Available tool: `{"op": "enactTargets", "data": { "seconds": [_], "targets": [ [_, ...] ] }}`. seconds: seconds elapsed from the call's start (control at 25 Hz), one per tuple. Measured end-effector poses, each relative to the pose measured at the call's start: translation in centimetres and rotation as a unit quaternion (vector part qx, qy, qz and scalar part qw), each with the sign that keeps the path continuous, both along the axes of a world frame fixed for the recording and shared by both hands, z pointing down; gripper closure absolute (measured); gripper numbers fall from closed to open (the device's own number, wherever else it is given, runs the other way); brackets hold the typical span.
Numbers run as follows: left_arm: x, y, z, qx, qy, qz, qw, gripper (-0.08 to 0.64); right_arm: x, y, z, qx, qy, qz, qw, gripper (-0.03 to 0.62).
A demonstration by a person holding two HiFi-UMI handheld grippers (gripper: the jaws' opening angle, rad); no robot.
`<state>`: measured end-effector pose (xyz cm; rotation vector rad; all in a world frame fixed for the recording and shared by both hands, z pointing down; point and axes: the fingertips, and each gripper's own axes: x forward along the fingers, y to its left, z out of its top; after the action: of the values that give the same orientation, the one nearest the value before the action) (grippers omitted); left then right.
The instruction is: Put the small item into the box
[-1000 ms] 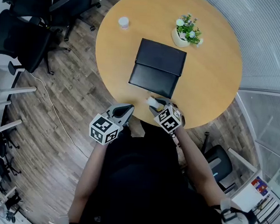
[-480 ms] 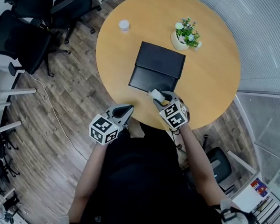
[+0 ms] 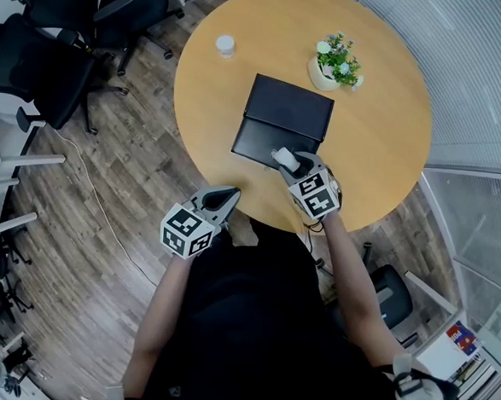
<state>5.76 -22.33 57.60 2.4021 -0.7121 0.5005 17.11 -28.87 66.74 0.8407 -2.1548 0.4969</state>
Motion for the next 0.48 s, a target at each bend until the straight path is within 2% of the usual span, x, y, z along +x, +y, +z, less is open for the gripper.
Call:
{"op": "enactTargets", "data": {
  "seconds": [0.48],
  "targets": [
    [-0.3,0.3,0.1,-0.001,-0.003,-0.013,0.9999,0.554,0.3,-0.7,3.4,-0.032,0.03,-0.01,0.999,0.426]
  ]
}}
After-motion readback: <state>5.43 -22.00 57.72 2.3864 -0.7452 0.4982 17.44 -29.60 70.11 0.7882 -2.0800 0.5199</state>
